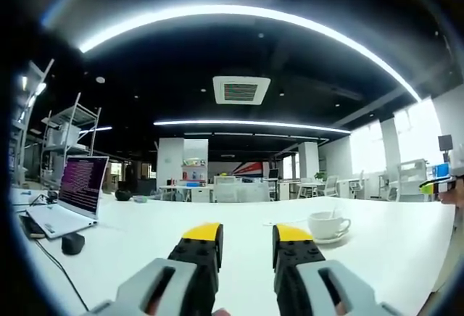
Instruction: Tidy tabletop coffee trays, cups and spoons，present forward
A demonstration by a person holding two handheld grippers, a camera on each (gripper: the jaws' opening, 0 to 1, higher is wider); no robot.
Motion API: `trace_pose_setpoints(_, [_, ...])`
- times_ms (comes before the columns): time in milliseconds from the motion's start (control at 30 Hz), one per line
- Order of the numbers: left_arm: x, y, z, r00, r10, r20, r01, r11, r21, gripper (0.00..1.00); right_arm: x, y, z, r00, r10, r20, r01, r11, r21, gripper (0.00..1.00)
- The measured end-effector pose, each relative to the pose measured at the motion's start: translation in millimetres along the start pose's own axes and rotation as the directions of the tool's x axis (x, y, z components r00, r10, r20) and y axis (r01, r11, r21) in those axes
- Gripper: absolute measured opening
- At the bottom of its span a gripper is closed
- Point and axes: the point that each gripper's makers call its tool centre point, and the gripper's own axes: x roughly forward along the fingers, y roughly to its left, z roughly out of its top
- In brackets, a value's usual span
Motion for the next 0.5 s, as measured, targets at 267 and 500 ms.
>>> trace_pose_setpoints(267, [1.9,0.4,-3.6,1.0,-0.008,-0.007,0.008,1.0,0.003,0.29,-1.6,-1.4,-2.5,1.0,-0.01,-0.006,0.01,1.0,0.002,0.41])
trace_pose_setpoints(500, [2.6,-3.3,-1.1,1.0,-0.009,-0.004,0.009,1.0,0.003,0.29,-2.3,-1.8,-2.6,1.0,-0.009,-0.006,0.009,1.0,0.001,0.41])
